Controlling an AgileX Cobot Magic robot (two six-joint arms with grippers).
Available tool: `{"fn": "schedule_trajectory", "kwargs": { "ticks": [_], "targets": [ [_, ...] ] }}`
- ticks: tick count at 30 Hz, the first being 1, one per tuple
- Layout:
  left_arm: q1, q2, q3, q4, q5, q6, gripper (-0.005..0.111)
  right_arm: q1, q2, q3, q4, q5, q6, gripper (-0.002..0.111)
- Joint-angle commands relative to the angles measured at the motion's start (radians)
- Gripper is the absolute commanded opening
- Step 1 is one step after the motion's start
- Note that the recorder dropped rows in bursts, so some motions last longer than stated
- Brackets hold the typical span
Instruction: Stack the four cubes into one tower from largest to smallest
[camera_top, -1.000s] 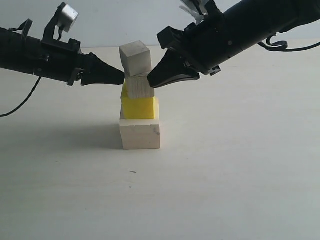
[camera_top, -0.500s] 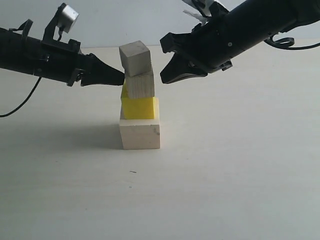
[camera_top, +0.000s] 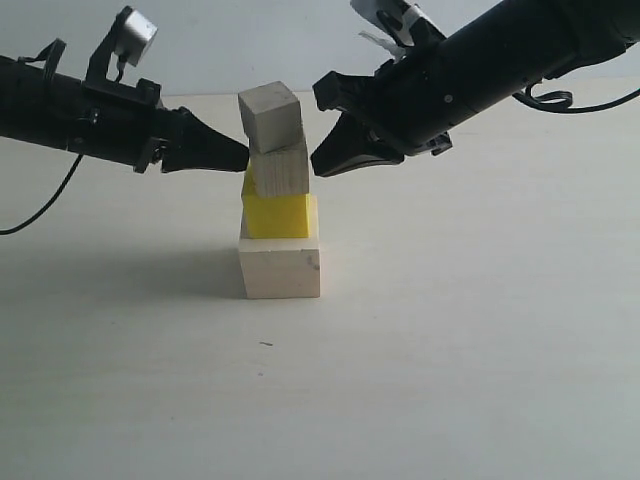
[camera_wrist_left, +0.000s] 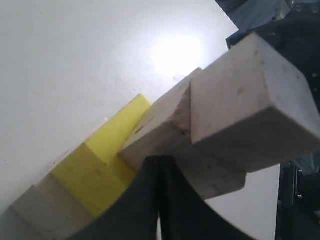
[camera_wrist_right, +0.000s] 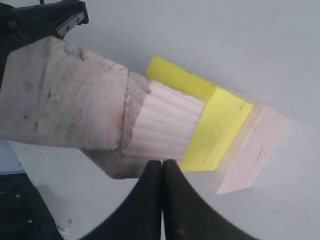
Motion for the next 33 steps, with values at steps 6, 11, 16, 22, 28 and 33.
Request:
{"fn": "schedule_trajectory", "kwargs": {
  "ticks": [6, 11, 16, 22, 28, 33],
  "targets": [
    [0.033, -0.009, -0.006, 0.02, 0.03, -0.026, 0.0, -0.003, -0.003, -0.004, 0.011, 0.026, -0.015, 0.0],
    [0.035, -0.009, -0.006, 0.02, 0.032, -0.026, 0.0, -0.003, -0.003, -0.004, 0.015, 0.052, -0.029, 0.0],
    [0.035, -0.009, -0.006, 0.02, 0.032, -0.026, 0.0, -0.003, -0.003, -0.004, 0.015, 0.052, -0.039, 0.0],
    [0.035, -0.009, -0.006, 0.02, 0.033, -0.024, 0.0, -0.003, -0.003, -0.004, 0.037, 0.048, -0.06, 0.0],
    [0.035, -0.009, -0.006, 0.02, 0.039, -0.024, 0.0, -0.003, -0.001, -0.004, 0.039, 0.03, -0.06, 0.0],
    [0.035, -0.009, -0.006, 0.013, 0.05, -0.024, 0.0, -0.003, 0.025, -0.004, 0.042, 0.031, -0.067, 0.0]
  ]
}}
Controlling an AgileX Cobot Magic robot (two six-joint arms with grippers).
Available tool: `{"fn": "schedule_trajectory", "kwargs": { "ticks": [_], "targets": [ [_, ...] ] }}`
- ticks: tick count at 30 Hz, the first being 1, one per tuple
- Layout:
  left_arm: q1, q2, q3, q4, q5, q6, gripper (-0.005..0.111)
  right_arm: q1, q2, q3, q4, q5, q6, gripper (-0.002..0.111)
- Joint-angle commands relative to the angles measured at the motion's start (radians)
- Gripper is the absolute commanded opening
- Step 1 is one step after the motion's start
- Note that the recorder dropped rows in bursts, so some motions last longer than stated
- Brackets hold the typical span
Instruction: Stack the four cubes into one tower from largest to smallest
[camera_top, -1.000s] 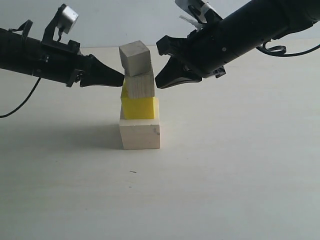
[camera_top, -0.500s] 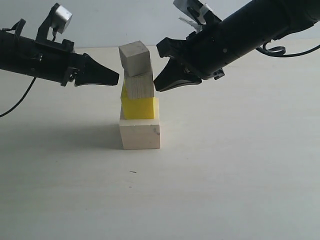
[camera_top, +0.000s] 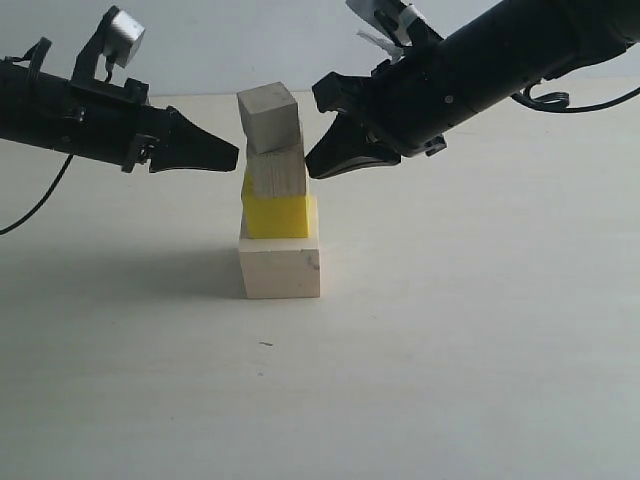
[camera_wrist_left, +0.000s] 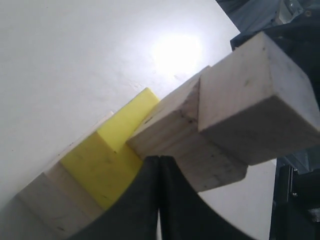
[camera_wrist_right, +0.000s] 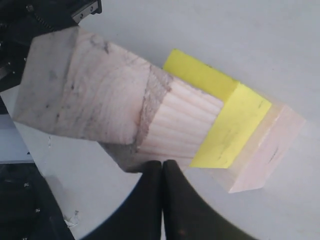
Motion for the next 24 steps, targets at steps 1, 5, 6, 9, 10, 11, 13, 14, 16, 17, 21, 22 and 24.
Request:
{"fn": "schedule_trajectory", "kwargs": {
  "ticks": [1, 5, 6, 9, 10, 11, 13, 14, 16, 17, 21, 22, 24],
  "targets": [
    [0.004, -0.009, -0.006, -0.007, 0.019, -0.005, 0.0, -0.003, 0.03, -0.004, 0.02, -0.004, -0.023, 0.0],
    [0.004, -0.009, -0.006, -0.007, 0.023, -0.005, 0.0, -0.003, 0.034, -0.006, 0.032, -0.013, -0.035, 0.0],
    [0.004, -0.009, -0.006, -0.007, 0.023, -0.005, 0.0, -0.003, 0.034, -0.006, 0.029, -0.019, -0.035, 0.0],
    [0.004, -0.009, -0.006, -0.007, 0.023, -0.005, 0.0, -0.003, 0.032, -0.006, 0.029, -0.032, -0.042, 0.0],
    [0.004, -0.009, -0.006, -0.007, 0.023, -0.005, 0.0, -0.003, 0.032, -0.006, 0.029, -0.035, -0.042, 0.0],
    [0.004, -0.009, -0.006, -0.007, 0.023, -0.005, 0.0, -0.003, 0.032, -0.006, 0.029, -0.043, -0.042, 0.0],
    [0.004, -0.009, -0.006, -0.007, 0.023, -0.005, 0.0, -0.003, 0.032, -0.006, 0.029, -0.059, -0.042, 0.0],
    [0.004, -0.009, -0.006, -0.007, 0.023, -0.005, 0.0, -0.003, 0.032, -0.006, 0.029, -0.064, -0.042, 0.0],
    [0.004, -0.009, -0.006, -0.007, 0.023, -0.005, 0.0, -0.003, 0.032, -0.006, 0.029, -0.072, -0.042, 0.0],
    [0.004, -0.009, -0.006, -0.007, 0.023, -0.005, 0.0, -0.003, 0.032, -0.006, 0.029, -0.074, -0.042, 0.0],
    [0.004, -0.009, -0.006, -0.007, 0.023, -0.005, 0.0, -0.003, 0.032, -0.006, 0.031, -0.079, -0.044, 0.0],
    [0.004, -0.009, -0.006, -0.007, 0.023, -0.005, 0.0, -0.003, 0.032, -0.006, 0.034, -0.079, -0.046, 0.0],
    [0.004, -0.009, -0.006, -0.007, 0.023, -0.005, 0.0, -0.003, 0.032, -0.006, 0.039, -0.079, -0.049, 0.0]
  ]
}}
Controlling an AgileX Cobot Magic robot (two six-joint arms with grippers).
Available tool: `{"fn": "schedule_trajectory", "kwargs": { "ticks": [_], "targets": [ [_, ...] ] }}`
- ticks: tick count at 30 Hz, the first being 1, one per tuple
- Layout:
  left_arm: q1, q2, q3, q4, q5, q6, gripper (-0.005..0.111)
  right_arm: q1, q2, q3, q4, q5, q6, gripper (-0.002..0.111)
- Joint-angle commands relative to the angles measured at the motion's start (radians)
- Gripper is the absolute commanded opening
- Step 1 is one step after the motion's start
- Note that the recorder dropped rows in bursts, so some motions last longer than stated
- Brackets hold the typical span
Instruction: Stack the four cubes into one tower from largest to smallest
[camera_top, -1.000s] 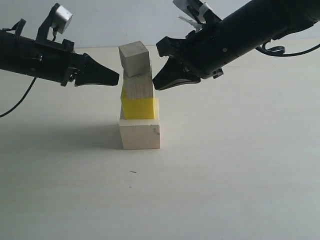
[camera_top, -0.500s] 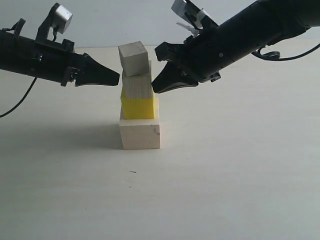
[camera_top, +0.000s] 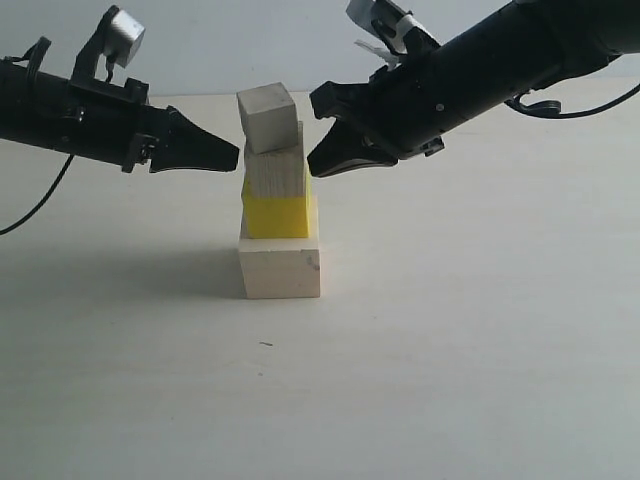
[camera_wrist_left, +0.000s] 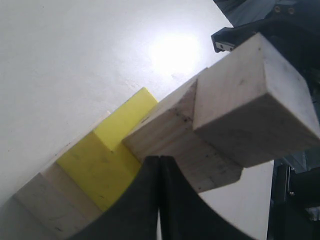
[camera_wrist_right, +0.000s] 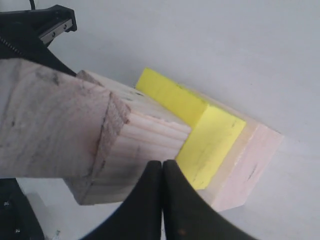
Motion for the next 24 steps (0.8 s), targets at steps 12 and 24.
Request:
{"fn": "schedule_trajectory", "kwargs": {
  "ticks": [12, 24],
  "targets": [
    [0.004, -0.009, -0.006, -0.007, 0.019, -0.003, 0.0, -0.003, -0.003, -0.025, 0.051, -0.002, -0.044, 0.0],
    [0.004, -0.009, -0.006, -0.007, 0.021, -0.005, 0.0, -0.003, -0.003, -0.035, 0.019, 0.017, -0.036, 0.0]
  ]
}}
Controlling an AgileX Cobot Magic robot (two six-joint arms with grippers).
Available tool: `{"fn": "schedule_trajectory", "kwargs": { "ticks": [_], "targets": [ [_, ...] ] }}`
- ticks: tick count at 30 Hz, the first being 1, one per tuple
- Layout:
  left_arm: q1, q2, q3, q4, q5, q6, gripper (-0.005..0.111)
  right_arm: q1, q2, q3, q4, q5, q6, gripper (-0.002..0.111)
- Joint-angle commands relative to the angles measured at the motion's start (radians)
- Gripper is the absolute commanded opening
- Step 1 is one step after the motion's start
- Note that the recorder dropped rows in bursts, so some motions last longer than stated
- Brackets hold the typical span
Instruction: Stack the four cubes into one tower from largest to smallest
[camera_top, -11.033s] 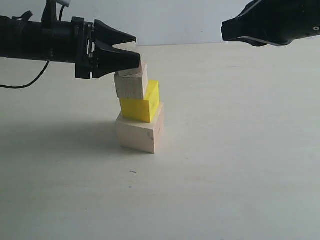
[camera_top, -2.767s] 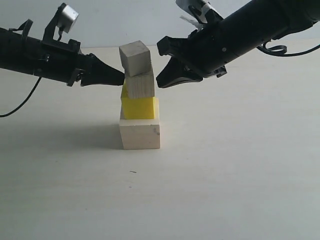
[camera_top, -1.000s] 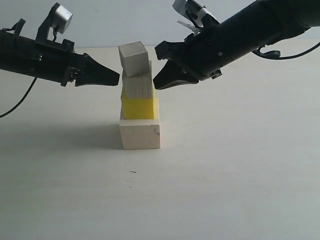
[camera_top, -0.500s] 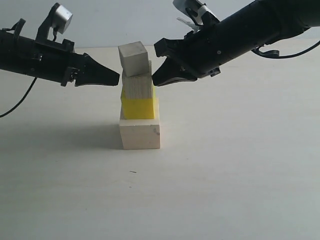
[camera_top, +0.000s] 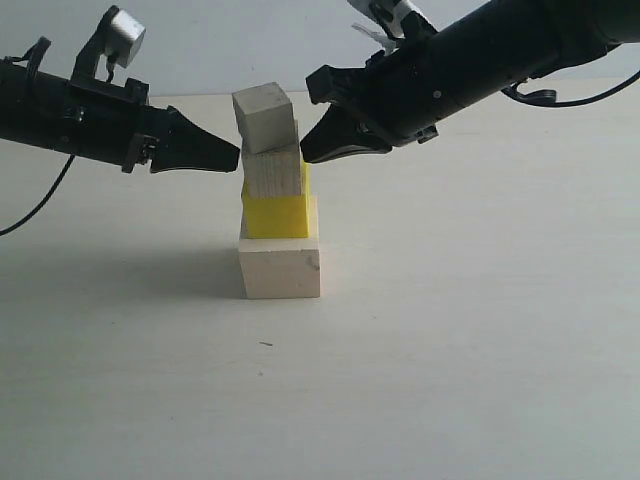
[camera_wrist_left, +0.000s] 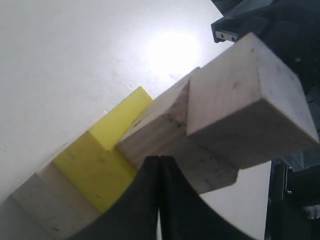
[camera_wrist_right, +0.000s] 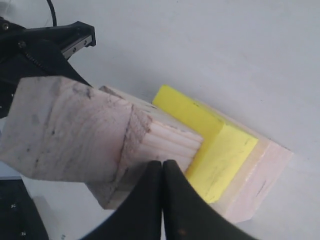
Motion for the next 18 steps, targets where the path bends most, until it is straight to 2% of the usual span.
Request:
{"fn": "schedule_trajectory", "kwargs": {
  "ticks": [1, 10, 18],
  "targets": [
    [0.004, -0.009, -0.006, -0.007, 0.013, -0.005, 0.0, -0.003, -0.003, -0.007, -0.008, 0.008, -0.005, 0.0],
    [0.004, -0.018, -0.006, -0.01, 0.013, -0.005, 0.0, -0.003, -0.018, -0.007, -0.051, -0.022, 0.017, 0.0],
    [0.004, -0.112, -0.006, -0.01, 0.003, -0.005, 0.0, -0.003, -0.09, -0.007, -0.071, -0.067, 0.023, 0.0]
  ]
}}
